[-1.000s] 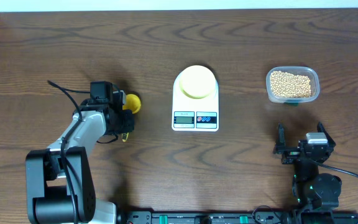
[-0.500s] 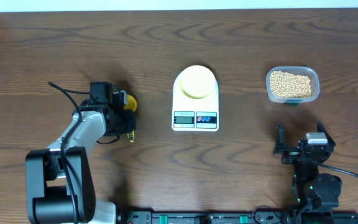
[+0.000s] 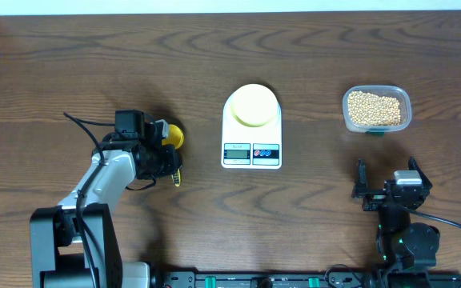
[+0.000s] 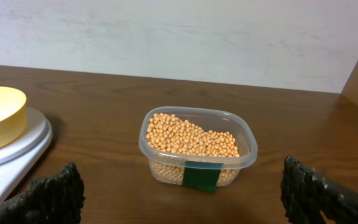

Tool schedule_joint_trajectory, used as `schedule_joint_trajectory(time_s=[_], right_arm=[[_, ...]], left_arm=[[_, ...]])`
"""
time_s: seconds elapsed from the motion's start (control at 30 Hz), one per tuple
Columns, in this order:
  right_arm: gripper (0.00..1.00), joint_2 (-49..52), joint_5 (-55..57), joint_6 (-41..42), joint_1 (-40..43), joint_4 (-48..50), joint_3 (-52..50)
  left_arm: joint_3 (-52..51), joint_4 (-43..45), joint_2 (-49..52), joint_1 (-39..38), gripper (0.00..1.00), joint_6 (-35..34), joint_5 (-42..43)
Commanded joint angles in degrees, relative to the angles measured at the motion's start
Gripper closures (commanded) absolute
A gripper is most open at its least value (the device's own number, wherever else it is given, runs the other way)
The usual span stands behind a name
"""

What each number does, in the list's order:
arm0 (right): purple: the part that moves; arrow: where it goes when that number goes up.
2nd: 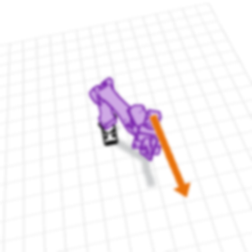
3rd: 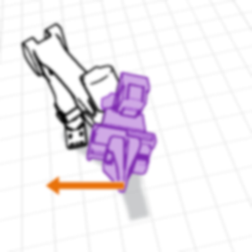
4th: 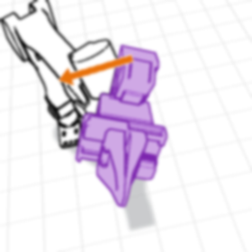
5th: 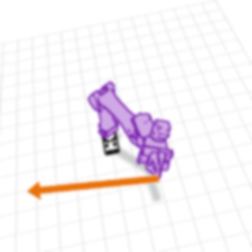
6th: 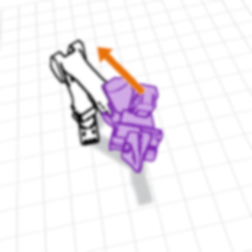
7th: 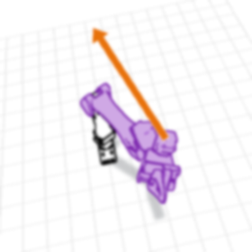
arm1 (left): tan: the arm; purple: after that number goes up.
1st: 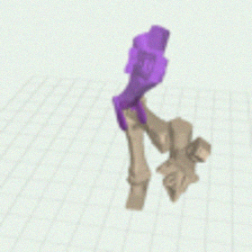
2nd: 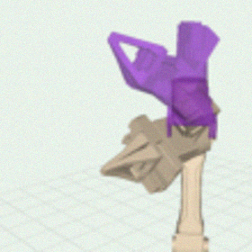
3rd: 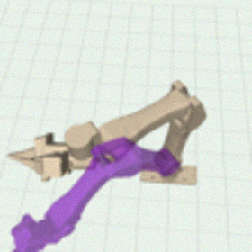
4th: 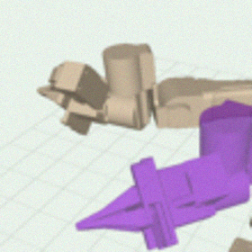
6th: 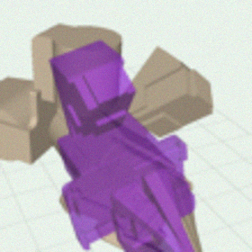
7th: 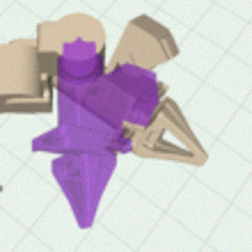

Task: Scoop item into bowl and weigh 50g on scale
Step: 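Close the left gripper on the yellow scoop handle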

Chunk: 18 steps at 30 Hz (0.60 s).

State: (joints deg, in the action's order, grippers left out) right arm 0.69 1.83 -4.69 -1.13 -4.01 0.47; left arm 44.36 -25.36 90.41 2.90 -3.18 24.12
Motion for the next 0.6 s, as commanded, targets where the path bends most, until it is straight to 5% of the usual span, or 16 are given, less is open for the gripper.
schedule_joint_trajectory(time_s=[0.0,0.57], right_arm=[[0.01,-0.20,-0.04,-0.52,-0.04,-0.13,-0.15],[0.01,-0.20,-0.04,-0.52,-0.04,-0.13,-0.15]], left_arm=[[-0.20,-0.52,-0.63,-0.09,0.87,-0.52,0.96],[-1.07,-1.60,-0.61,-0.09,0.78,-0.50,-4.15]])
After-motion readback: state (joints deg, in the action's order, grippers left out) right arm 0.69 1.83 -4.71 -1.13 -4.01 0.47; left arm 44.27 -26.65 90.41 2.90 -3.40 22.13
